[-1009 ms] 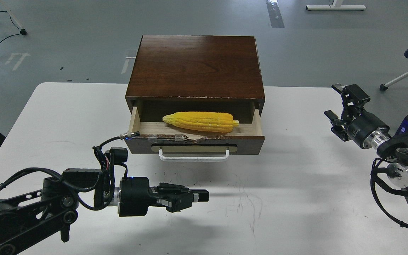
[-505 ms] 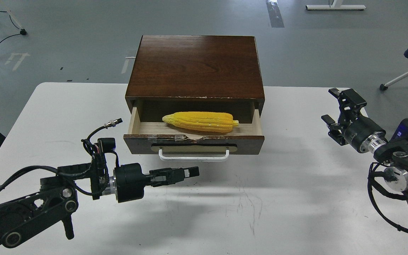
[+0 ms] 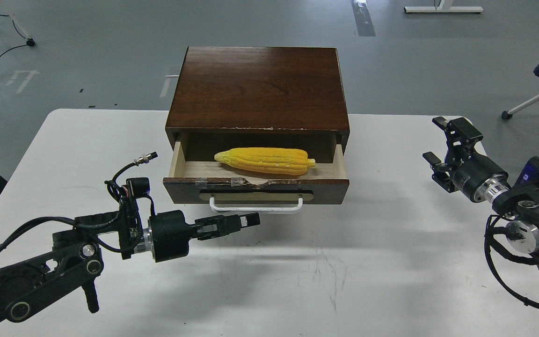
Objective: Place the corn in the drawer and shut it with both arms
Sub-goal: 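Bring the left gripper in front of the drawer handle, then push the drawer front toward the box with the left gripper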
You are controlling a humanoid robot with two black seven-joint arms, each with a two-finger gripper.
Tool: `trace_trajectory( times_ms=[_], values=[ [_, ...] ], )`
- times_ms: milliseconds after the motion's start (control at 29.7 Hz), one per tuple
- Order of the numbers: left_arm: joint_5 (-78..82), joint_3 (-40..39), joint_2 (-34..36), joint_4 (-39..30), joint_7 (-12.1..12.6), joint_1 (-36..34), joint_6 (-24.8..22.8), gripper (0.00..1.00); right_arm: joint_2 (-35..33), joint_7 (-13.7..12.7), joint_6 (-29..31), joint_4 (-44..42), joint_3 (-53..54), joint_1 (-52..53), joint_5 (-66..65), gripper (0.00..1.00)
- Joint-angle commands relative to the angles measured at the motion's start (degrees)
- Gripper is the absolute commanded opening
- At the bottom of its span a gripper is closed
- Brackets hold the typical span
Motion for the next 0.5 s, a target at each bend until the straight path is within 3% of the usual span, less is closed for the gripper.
trace_trajectory(
  times_ms=[0,471],
  values=[
    [0.0,-0.1,0.0,0.2,0.0,-0.1,0.1,0.00,0.0,0.0,0.0,0.1,0.0,-0.4,0.0,1.00],
    [0.0,-2.0,-1.3,2.6,0.0,-0.9,0.4,0.00,1.1,0.0,0.0,0.1,0.0,-0.6,0.0,1.00]
  ],
)
